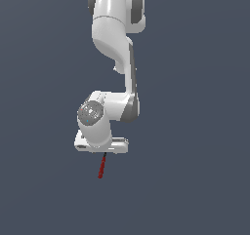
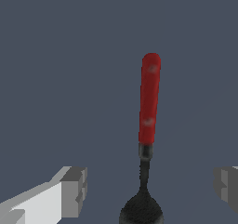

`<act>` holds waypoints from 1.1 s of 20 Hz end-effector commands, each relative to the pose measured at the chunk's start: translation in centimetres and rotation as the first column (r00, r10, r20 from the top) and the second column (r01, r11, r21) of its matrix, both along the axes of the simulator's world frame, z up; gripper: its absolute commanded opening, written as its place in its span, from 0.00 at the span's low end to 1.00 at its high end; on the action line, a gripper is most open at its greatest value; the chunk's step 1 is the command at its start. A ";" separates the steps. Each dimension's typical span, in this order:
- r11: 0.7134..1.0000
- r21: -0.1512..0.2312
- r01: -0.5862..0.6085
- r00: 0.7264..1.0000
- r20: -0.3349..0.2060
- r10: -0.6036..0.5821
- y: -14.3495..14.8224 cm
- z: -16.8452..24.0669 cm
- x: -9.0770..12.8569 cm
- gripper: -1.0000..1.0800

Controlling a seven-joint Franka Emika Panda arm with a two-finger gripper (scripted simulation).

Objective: Pick up the object and move it to a goal position.

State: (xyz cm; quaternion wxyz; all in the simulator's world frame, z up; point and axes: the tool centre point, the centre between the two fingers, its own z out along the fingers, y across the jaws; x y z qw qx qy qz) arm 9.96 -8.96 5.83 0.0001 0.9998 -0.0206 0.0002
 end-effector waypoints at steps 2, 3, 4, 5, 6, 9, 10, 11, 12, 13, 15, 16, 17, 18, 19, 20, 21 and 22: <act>1.000 0.000 0.000 1.000 -0.001 0.000 0.0 -1.2 0.0 0.96; 1.000 0.000 0.000 1.000 -0.001 0.000 0.0 -1.7 -0.1 0.96; 1.000 0.000 0.000 1.000 -0.001 0.000 0.0 -2.3 -0.1 0.96; 1.000 0.000 0.000 1.000 -0.001 0.000 0.0 -2.9 -0.1 0.96; 1.000 0.000 0.000 1.000 -0.001 0.000 0.0 -3.4 -0.1 0.96; 1.000 0.000 0.000 1.000 0.000 0.000 0.0 -4.5 -0.1 0.96; 1.000 0.000 0.000 1.000 0.000 0.000 0.0 -4.7 -0.1 0.96; 1.000 0.000 0.000 1.000 0.000 0.000 0.0 -4.8 -0.1 0.96; 1.000 0.000 0.000 1.000 0.000 0.000 0.0 -4.9 0.0 0.96; 1.000 0.000 0.000 1.000 0.000 0.000 0.0 -4.8 0.0 0.96; 1.000 0.000 0.000 1.000 0.000 0.000 0.0 -4.8 0.0 0.00; 1.000 0.000 0.000 1.000 0.000 0.000 0.0 -4.8 0.0 0.00; 1.000 0.000 0.000 1.000 0.000 0.000 0.0 -4.8 0.0 0.00; 1.000 0.000 0.000 1.000 0.000 0.000 0.0 -4.8 0.0 0.00; 1.000 0.000 0.000 1.000 0.000 0.000 0.0 -4.8 0.0 0.00; 1.000 0.000 0.000 1.000 0.000 0.000 0.0 -4.8 0.0 0.00; 1.000 0.000 0.000 1.000 0.000 0.000 0.0 -4.8 0.0 0.00; 1.000 0.000 0.000 1.000 0.000 0.000 0.0 -4.8 0.0 0.00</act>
